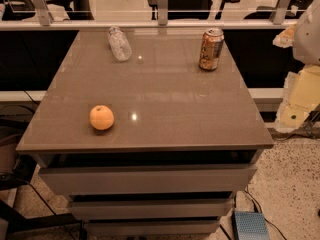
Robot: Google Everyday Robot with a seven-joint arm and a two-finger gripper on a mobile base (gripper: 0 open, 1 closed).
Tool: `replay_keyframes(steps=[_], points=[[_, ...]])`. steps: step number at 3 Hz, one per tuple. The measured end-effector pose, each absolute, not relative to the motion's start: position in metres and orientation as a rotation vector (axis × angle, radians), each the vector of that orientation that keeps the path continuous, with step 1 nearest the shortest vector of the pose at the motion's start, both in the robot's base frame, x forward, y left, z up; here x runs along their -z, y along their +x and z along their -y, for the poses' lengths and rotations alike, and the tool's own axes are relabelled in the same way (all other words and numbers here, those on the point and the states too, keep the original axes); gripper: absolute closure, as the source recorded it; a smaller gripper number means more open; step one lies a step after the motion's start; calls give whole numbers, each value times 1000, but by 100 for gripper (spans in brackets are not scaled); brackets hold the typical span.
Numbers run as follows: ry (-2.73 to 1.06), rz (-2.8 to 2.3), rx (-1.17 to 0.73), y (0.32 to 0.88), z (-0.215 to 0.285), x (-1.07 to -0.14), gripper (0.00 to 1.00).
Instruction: Move orange can near water bottle
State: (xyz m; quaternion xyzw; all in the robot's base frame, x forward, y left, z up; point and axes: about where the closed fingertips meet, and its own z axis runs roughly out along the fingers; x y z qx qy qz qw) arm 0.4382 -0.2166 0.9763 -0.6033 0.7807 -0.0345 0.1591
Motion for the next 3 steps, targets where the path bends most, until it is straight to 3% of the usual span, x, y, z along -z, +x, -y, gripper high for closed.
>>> replay_keyframes(steps=[2,3], points=[[-1649,-2196,71,454,223,-975,0],[-1528,-2121,48,496,235,-974,0]])
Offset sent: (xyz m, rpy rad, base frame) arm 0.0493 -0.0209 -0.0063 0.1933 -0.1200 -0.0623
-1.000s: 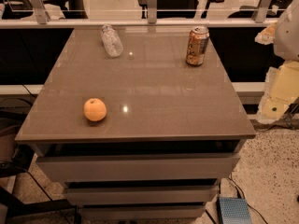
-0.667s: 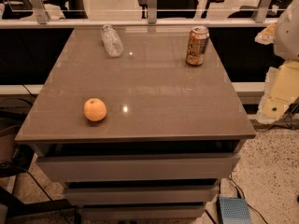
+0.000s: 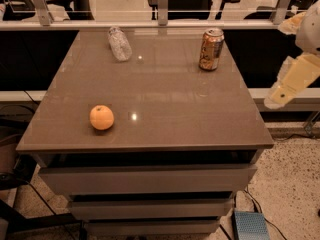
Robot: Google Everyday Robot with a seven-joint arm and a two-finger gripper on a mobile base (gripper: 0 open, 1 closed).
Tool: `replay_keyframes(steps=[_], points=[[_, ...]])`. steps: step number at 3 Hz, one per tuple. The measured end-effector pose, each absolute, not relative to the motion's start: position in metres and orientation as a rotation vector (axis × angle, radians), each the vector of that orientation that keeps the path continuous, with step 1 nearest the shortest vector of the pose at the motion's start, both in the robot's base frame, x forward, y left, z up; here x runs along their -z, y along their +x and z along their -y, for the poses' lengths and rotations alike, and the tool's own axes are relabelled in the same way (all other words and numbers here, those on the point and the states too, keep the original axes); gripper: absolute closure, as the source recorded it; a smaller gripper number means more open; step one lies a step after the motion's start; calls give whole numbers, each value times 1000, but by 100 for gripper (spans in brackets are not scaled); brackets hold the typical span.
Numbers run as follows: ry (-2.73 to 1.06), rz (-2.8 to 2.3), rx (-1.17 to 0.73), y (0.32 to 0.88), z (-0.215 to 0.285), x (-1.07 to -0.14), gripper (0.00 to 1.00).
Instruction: Move orange can near water bottle
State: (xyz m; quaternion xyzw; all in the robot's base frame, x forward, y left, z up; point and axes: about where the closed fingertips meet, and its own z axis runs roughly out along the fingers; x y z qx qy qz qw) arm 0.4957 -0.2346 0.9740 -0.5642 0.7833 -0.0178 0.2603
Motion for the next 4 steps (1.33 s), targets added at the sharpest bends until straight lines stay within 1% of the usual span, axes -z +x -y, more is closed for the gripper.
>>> replay_keyframes(steps=[1,2,3,4], points=[[-1415,-2055,40,544,249,-970,0],[-1309,-2030,-12,591,261,-955,0],[-1216,-2038,-116,631,268,-921,0],[-1216,-2038,-116,631,268,-921,0]])
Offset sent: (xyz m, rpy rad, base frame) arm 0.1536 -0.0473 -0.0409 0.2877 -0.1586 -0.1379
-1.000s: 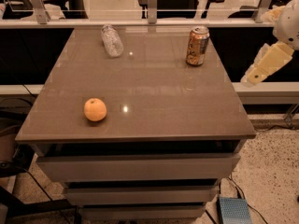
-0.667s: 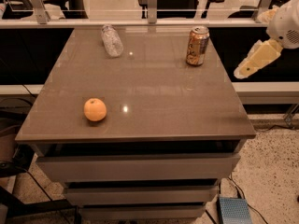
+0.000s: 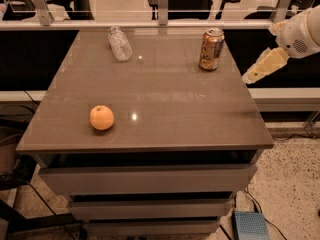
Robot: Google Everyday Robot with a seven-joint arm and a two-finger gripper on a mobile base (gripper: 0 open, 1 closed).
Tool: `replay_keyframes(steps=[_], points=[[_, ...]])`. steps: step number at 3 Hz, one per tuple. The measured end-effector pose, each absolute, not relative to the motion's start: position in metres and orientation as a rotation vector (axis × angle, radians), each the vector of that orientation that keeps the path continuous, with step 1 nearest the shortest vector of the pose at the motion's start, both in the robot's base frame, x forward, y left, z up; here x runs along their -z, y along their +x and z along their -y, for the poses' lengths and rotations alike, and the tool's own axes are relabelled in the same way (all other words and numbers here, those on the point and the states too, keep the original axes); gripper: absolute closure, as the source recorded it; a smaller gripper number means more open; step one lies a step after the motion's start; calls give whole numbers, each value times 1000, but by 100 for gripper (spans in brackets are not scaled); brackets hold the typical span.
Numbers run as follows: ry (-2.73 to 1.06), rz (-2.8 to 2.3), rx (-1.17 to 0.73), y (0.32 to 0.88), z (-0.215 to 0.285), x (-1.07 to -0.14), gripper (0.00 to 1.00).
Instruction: Move orange can near water bottle
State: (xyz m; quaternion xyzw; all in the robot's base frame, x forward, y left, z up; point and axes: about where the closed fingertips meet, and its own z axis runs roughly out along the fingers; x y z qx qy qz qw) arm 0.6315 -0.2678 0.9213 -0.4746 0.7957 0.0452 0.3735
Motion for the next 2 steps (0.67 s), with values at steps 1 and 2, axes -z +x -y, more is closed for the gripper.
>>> replay_keyframes(steps=[1,2], points=[[-1225,-2021,-113,631,264,-919,0],[-1155,-1992,-169,650,255,-901,0]])
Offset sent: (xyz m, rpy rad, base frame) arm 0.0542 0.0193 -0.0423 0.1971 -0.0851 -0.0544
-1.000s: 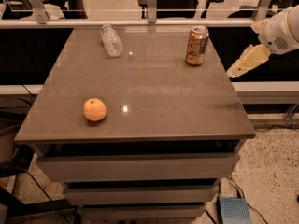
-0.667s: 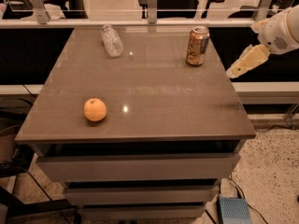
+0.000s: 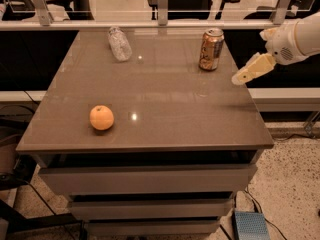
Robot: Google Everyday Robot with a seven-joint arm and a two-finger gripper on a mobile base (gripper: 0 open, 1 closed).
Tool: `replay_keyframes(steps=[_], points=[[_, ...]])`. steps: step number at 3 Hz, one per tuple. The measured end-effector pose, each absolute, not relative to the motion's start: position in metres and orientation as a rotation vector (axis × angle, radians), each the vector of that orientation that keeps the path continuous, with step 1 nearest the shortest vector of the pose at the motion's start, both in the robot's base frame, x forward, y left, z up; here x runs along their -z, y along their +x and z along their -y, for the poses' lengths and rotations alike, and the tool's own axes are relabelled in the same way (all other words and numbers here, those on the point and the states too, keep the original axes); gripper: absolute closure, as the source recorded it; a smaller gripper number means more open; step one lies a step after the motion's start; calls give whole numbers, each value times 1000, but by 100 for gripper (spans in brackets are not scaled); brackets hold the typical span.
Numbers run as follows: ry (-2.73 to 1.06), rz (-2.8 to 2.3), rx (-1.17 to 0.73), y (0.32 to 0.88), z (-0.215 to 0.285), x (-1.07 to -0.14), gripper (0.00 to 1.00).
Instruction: Move orange can near water bottle
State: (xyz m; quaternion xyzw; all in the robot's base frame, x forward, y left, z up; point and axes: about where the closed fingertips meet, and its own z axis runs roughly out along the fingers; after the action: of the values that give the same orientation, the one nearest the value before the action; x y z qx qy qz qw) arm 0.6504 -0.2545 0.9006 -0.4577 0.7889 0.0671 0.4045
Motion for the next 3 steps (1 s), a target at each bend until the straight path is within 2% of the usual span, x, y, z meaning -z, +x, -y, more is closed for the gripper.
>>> replay_keyframes(steps=[3], points=[[-864,-1855,-444,742,217,-867,0]])
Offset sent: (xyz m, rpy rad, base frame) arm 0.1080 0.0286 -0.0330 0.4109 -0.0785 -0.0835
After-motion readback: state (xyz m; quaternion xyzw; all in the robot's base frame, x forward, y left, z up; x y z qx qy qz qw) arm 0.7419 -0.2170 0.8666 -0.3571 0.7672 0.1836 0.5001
